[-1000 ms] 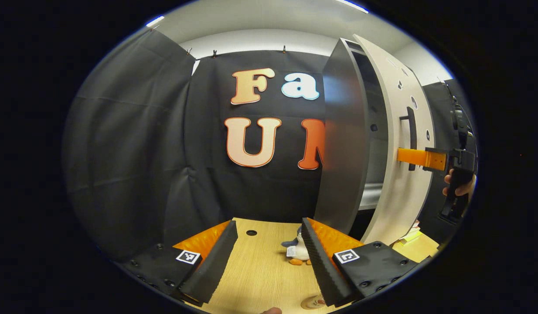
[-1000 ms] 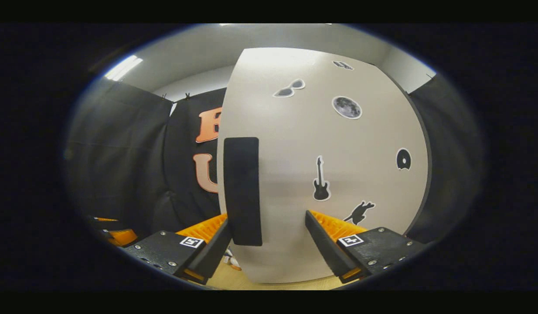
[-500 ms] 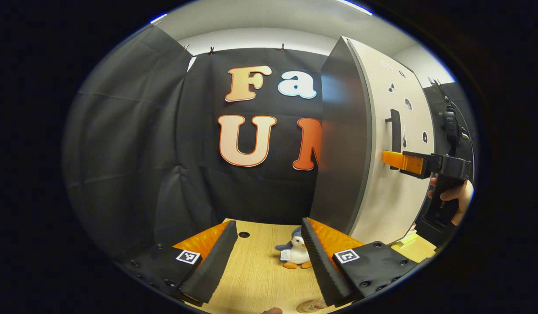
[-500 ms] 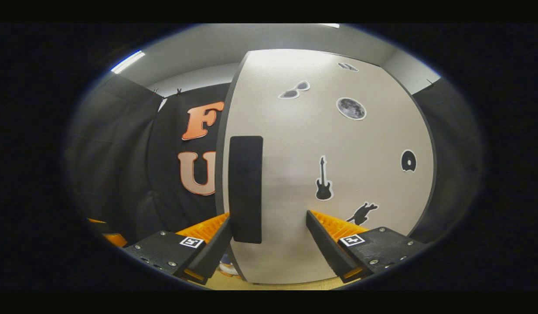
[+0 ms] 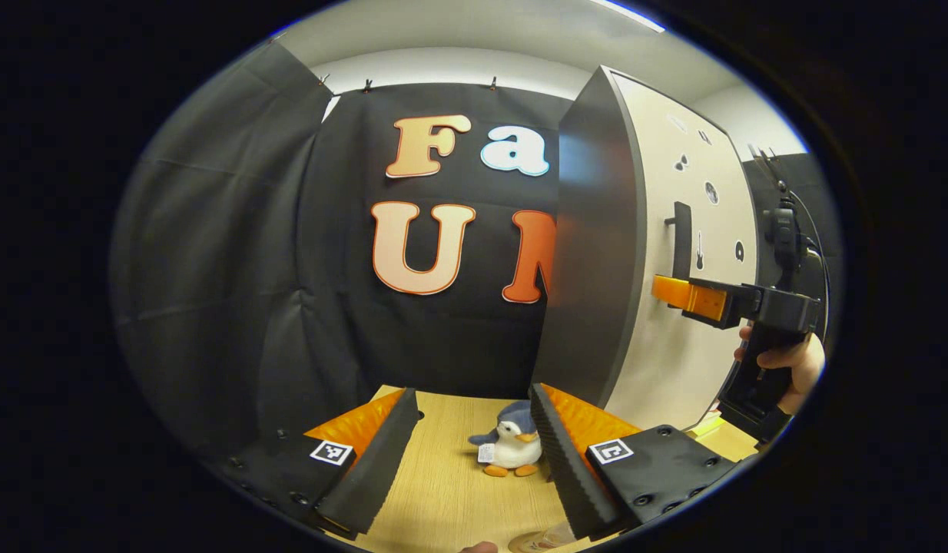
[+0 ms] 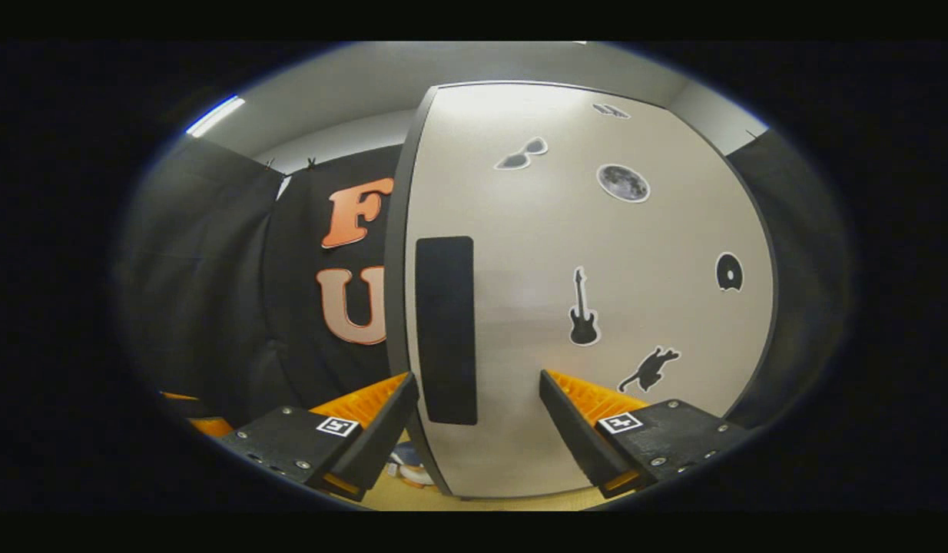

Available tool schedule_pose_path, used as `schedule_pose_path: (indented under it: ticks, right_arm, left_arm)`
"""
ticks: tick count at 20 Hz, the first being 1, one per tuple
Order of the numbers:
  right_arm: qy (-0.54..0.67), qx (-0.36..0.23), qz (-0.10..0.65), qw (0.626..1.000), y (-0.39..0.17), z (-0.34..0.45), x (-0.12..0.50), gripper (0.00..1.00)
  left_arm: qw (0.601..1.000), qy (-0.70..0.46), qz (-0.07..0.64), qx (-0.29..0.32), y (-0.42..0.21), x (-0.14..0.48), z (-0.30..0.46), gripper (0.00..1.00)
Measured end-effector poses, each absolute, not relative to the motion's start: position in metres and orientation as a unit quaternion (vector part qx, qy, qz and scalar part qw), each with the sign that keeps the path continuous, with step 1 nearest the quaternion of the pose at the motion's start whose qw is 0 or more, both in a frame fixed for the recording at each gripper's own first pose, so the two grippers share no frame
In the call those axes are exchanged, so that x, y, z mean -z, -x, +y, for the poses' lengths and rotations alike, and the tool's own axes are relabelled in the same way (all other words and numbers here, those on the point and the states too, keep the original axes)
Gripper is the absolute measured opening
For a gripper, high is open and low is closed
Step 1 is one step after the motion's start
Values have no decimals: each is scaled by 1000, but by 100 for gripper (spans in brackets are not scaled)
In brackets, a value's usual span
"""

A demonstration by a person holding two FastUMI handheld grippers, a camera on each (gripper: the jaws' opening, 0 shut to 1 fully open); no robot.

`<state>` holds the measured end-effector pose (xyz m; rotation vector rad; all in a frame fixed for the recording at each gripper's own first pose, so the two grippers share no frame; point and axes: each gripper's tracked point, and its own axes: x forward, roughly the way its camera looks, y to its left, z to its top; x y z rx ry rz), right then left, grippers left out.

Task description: Open the cabinet door with the right hand, grasp the bottle in the cabinet with the left hand and place it on the coaster, then close the cabinet door with the right hand.

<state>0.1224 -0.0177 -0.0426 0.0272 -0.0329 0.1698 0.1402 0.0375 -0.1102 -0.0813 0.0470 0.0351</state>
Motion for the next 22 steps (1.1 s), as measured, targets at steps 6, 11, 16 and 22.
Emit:
schedule_pose_path:
  ticks: [6,11,16,22]
  right_arm:
    - [-7,-88,-16,996,-55,-34,30,97]
    - [-17,-61,-8,998,9,-81,24,98]
    - [-13,-43,11,999,68,-117,22,97]
    - [-21,-41,9,999,113,-136,11,98]
  left_arm:
    - [999,35,20,-24,-108,88,9,94]
    - [999,30,-9,-19,-74,51,-31,96]
    - [1000,21,-12,-18,-47,32,-66,96]
    - [999,11,-27,-19,-22,12,-86,95]
